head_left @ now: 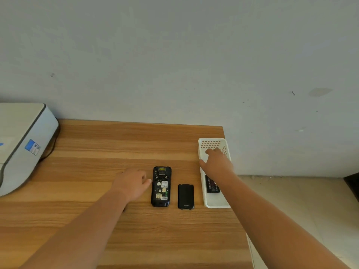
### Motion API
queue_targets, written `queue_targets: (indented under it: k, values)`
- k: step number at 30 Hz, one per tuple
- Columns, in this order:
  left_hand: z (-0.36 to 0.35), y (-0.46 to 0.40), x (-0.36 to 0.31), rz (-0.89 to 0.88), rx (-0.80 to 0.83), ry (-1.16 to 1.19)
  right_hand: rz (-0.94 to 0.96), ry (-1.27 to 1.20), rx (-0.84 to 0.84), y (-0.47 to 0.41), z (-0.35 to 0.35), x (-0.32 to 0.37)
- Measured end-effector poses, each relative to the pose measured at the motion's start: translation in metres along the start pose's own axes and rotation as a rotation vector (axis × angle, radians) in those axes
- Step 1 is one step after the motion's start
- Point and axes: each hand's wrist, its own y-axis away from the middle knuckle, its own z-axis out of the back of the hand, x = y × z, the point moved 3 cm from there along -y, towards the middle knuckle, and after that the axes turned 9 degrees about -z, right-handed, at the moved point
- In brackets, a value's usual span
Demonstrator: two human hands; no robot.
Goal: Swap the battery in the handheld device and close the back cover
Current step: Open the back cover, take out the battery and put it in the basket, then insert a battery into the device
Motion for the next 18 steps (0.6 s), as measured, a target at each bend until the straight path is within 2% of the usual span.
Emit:
queue_targets:
  k: [7, 18]
  values:
    - [0.007, 0.015, 0.023, 0.017, -0.01, 0.022, 0.324, 0.083, 0.031, 0.028, -0.011, 0.045]
    - [-0.017, 0.036, 0.065, 0.074, 0.044, -0.008, 0.455, 0.167, 0.112, 0.042, -0.069, 0.075]
